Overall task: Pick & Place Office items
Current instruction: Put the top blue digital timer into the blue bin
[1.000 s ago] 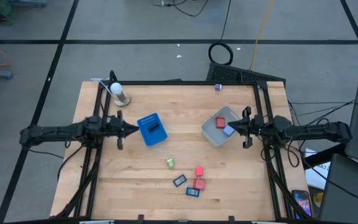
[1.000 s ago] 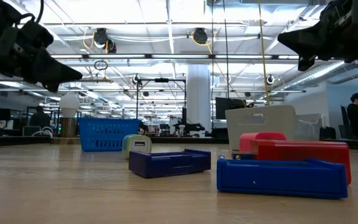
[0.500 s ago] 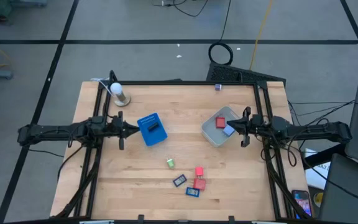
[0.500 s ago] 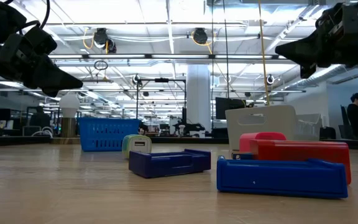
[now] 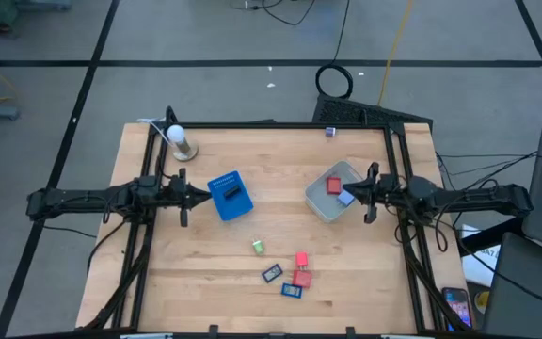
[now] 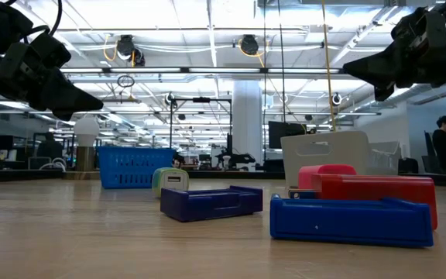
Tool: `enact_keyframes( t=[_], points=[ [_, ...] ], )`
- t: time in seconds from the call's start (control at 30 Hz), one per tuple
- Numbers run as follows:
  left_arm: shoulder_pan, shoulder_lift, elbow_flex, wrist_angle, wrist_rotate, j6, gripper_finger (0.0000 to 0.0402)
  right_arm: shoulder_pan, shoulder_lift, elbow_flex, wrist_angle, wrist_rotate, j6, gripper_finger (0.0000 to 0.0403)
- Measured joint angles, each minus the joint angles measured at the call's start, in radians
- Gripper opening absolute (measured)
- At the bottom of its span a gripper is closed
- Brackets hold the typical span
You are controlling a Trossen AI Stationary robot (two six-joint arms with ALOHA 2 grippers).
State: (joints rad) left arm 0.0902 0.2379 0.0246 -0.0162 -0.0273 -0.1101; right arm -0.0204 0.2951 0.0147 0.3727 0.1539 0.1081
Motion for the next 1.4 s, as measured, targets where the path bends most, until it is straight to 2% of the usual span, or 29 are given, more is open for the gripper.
enact_keyframes(
  t=[0.1, 0.23, 0.33, 0.4, 0.5, 0.6, 0.8, 0.9, 1.03, 1.1, 1.23, 1.4],
  points=[
    [0.0, 0.0, 0.0, 0.001, -0.002, -0.026, 0.0033, 0.0, 0.0, 0.0, -0.007, 0.0, 0.0, 0.0001],
    [-0.002, 0.008, -0.001, 0.019, -0.048, -0.193, 0.0033, 0.0, 0.0, 0.0, -0.004, 0.001, 0.0, 0.0001],
    [-0.032, 0.052, 0.032, -0.01, -0.027, -0.189, 0.0033, 0.0, 0.0, 0.0, 0.004, 0.001, 0.0, 0.0001],
    [-0.071, 0.118, 0.088, -0.02, -0.069, -0.187, 0.0033, 0.0, 0.0, 0.0, 0.008, 0.001, 0.0, 0.0],
    [-0.14, 0.251, 0.213, -0.02, -0.165, -0.189, 0.0033, 0.0, 0.0, -0.001, 0.011, 0.002, 0.0, 0.0],
    [-0.209, 0.423, 0.369, -0.031, -0.193, -0.141, 0.0033, 0.0, 0.0, -0.001, 0.011, 0.002, 0.0, 0.0],
    [-0.292, 0.827, 0.725, -0.303, -0.198, -0.063, 0.0033, 0.0, 0.0, -0.001, -0.009, 0.0, 0.003, 0.0],
    [-0.295, 1.011, 0.873, -0.404, -0.154, -0.01, 0.0033, 0.0, 0.0, -0.001, -0.02, 0.0, 0.003, 0.0],
    [-0.295, 1.203, 1.026, -0.479, -0.076, 0.211, 0.0034, 0.0, 0.001, -0.001, -0.029, -0.001, 0.004, 0.0],
    [-0.295, 1.278, 1.094, -0.509, -0.05, 0.272, 0.0039, 0.0, 0.002, -0.001, -0.033, -0.002, 0.011, 0.0],
    [-0.311, 1.398, 1.216, -0.522, -0.032, 0.311, 0.0069, 0.0, 0.002, -0.001, -0.071, -0.002, 0.011, 0.0],
    [-0.368, 1.501, 1.315, -0.533, -0.016, 0.452, 0.0145, 0.0, 0.005, -0.001, -0.079, -0.002, 0.011, 0.0]
  ],
)
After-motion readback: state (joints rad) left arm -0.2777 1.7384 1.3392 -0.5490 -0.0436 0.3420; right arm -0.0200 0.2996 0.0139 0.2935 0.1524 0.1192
